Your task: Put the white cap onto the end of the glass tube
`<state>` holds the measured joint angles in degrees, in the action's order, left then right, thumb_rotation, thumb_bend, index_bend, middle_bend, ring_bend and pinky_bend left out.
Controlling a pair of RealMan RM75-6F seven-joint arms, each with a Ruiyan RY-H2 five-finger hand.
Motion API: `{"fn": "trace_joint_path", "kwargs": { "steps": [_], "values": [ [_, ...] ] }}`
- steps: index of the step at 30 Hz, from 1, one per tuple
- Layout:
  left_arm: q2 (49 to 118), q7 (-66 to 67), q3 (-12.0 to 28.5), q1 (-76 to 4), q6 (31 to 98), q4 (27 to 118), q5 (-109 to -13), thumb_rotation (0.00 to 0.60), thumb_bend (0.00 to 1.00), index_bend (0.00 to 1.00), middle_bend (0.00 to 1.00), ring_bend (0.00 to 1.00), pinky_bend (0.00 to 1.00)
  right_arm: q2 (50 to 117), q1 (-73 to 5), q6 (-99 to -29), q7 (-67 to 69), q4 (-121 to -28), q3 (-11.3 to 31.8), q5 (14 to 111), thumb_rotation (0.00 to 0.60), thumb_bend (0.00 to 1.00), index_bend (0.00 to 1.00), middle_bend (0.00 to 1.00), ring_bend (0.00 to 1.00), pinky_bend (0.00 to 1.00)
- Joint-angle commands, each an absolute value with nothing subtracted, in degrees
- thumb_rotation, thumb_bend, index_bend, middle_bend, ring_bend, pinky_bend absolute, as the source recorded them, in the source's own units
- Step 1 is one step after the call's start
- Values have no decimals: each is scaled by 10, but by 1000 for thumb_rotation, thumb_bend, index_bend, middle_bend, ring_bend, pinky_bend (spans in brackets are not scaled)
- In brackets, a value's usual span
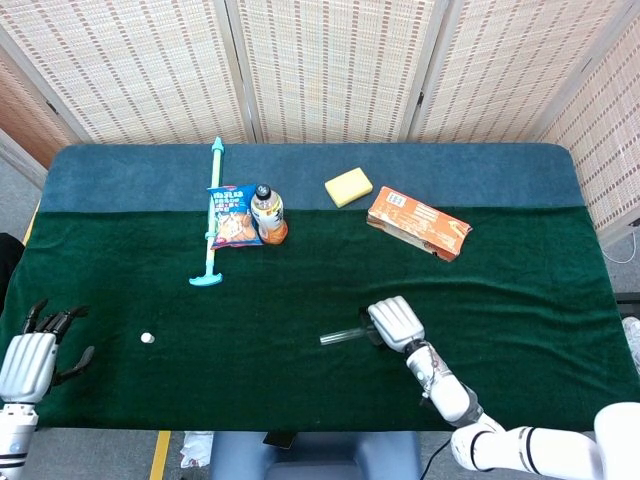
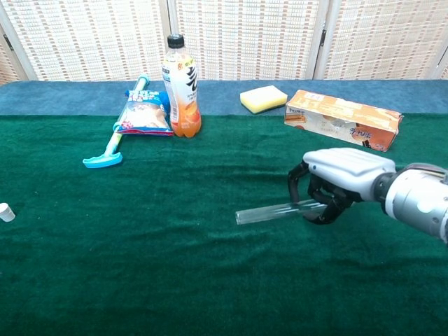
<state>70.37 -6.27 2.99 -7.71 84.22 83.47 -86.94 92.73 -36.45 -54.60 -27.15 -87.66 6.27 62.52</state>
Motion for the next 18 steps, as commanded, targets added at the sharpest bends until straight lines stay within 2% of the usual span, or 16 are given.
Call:
{"fn": "trace_joint_path", "kwargs": {
  "steps": [1,6,8,10,13,18],
  "values": [
    [706,-69,35,-90,835,826,-879,600,401,296,373,385,264,905,-358,-563,-259,-897,66,642,600,549,740,931,1000,1000],
    [709,-81,41,-122,793,806,-879,600,414,361,497,504,428,859,-343,-592,-230,-933,74,663,600,588,786,937,1000,1000],
    [713,-81,44,-136,775,795,-877,600,425,382,560,572,562,837,-335,-603,-209,-951,78,671,600,588,791,940,1000,1000],
    [718,-79,47,-149,754,785,-871,600,434,409,643,643,640,816,-327,-614,-190,-964,82,681,600,589,794,943,1000,1000],
    [726,-75,48,-167,723,772,-862,600,436,433,746,727,709,791,-318,-626,-164,-979,88,691,600,588,795,944,1000,1000],
    [730,-48,39,-189,674,768,-852,600,417,431,840,793,751,765,-308,-637,-140,-990,91,700,600,587,798,945,1000,1000]
  ]
}}
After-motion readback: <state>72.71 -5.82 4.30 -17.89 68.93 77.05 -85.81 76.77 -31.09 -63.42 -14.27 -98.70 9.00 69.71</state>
